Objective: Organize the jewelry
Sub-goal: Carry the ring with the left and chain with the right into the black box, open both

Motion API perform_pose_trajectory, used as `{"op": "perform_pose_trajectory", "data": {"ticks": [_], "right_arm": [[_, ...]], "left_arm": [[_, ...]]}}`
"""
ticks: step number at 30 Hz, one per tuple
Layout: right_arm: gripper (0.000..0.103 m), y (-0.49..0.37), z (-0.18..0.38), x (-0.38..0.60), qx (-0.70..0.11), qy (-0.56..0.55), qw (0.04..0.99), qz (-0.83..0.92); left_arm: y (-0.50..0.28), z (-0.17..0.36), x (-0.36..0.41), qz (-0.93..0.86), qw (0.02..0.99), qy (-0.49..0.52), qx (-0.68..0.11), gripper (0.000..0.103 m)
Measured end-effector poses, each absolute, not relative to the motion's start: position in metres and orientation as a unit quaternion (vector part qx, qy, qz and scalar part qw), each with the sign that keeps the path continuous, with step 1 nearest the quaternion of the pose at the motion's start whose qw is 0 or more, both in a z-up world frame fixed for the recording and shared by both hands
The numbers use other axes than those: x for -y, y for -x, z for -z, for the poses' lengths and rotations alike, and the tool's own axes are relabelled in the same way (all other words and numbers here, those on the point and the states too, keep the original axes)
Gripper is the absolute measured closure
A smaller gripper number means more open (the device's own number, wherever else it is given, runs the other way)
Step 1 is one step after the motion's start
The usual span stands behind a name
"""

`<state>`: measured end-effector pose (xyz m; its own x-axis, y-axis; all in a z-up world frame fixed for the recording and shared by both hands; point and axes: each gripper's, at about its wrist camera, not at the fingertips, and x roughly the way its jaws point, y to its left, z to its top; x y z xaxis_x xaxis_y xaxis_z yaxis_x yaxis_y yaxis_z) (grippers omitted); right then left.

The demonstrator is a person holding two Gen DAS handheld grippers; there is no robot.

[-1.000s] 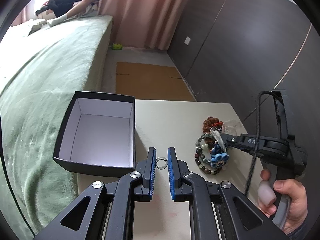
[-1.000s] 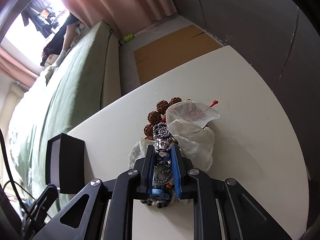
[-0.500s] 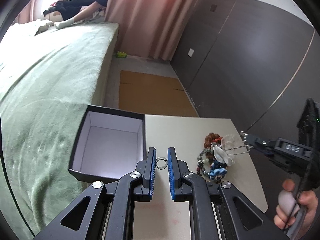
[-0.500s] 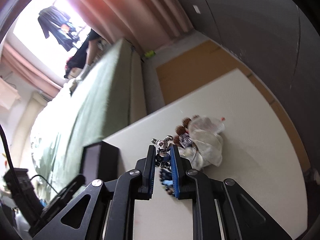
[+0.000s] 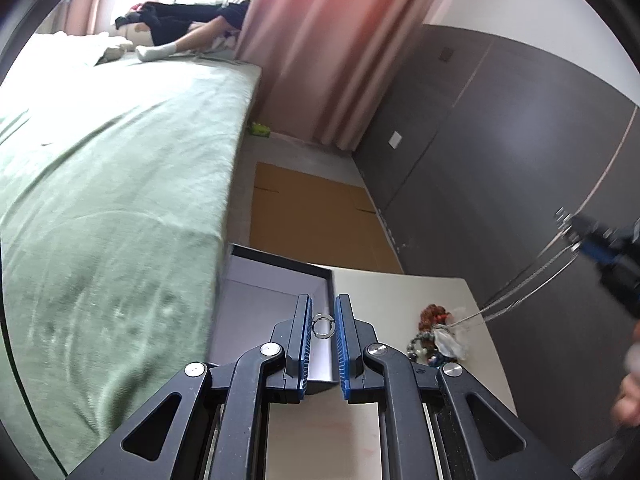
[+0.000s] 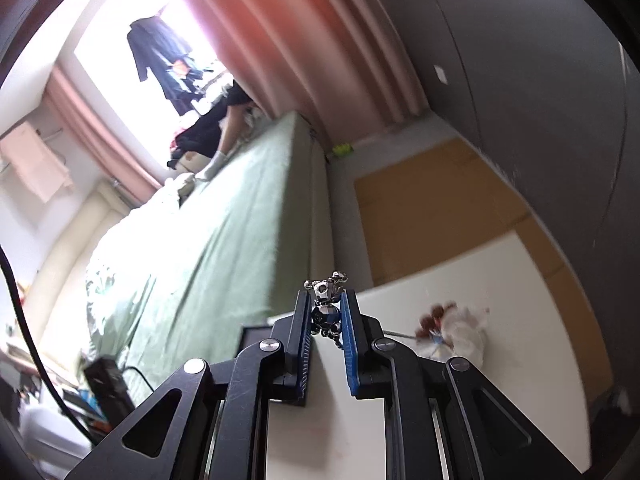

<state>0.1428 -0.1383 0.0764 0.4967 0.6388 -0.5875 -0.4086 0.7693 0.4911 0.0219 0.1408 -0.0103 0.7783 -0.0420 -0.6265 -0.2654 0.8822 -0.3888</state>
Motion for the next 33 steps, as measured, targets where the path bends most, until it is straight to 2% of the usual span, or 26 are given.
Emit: {"op": "perform_pose_trajectory", "data": {"ticks": [14,23,29,33], "right_arm": [[0.087,-0.116,-0.191,0.081,-0.325,-0.076,0.878,-0.342],[0.087,-0.1,-0.235,0.04,-0.29,-0.053,0.881,-0.369],[0.087,-0.096,-0.237,0.017,-0.286,-0.05,0.874,-0.39],[0.087,-0.103,-0.206,0.002,-0.312,-0.042,0.862,-0.398]], "left_arm": [[0.001,0.002,-0.185,-0.083,0.909,0.284,-0.293,0.091],[0.013,0.002,-0.207,-0.099,0.905,0.307,-0.277,0.091],[0.018,0.003,-0.213,-0.106,0.902,0.315,-0.274,0.091],[0.019,0.003,-0.215,-0.11,0.902,0.315,-0.275,0.091]]}}
